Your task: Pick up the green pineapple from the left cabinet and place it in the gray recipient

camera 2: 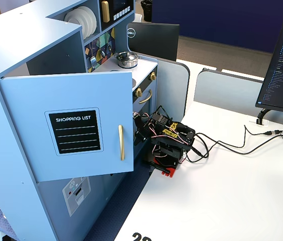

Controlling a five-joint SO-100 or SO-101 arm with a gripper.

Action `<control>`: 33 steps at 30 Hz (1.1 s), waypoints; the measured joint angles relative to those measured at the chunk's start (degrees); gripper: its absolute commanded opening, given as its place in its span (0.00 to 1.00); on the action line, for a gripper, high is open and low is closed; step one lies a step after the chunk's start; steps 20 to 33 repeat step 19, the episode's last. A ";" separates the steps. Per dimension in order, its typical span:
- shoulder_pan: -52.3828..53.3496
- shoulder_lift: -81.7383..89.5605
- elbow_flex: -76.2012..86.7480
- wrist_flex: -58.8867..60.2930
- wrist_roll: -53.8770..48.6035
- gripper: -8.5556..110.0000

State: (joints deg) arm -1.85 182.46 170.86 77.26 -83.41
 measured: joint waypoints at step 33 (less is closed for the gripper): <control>0.62 0.00 0.09 0.44 -2.90 0.11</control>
